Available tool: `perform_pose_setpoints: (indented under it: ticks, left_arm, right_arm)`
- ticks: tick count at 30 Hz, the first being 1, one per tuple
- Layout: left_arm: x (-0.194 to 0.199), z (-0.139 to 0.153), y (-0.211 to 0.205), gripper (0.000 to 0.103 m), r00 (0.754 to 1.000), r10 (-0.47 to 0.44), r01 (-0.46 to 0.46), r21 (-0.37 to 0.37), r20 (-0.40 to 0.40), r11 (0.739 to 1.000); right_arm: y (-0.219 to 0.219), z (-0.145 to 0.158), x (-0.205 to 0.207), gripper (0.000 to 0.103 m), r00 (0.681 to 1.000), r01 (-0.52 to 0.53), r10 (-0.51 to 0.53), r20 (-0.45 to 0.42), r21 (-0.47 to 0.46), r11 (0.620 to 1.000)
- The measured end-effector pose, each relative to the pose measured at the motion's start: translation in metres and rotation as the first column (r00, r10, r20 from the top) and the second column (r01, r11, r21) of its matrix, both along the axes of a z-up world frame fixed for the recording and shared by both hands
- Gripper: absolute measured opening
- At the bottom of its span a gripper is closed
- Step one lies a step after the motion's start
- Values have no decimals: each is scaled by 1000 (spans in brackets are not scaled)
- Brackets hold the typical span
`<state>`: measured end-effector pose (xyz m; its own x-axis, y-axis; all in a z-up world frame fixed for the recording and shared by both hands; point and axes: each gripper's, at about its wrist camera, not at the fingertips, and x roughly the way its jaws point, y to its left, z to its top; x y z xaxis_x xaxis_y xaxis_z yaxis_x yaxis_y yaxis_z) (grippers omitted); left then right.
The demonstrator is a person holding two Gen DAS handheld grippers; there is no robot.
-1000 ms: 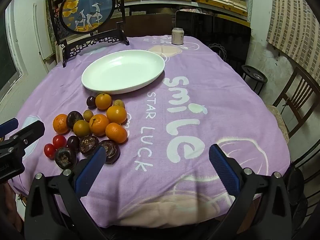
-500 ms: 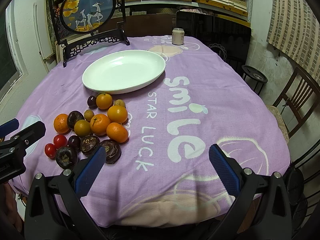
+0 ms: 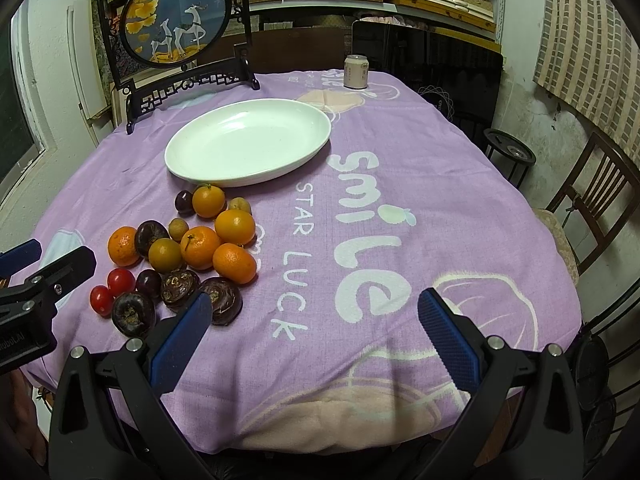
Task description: Organize fruits
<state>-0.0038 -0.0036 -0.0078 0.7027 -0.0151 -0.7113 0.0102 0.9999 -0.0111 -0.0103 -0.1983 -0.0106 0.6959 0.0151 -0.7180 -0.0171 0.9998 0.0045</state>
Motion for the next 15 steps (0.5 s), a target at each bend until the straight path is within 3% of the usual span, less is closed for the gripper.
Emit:
perform_pose_setpoints:
  ticks: [15]
  left_arm:
    - [0, 0, 0, 101, 1000, 1, -1, -1, -2, 1000]
  right_arm:
    - [0, 0, 0, 102, 1000, 0, 0, 0, 1, 1000]
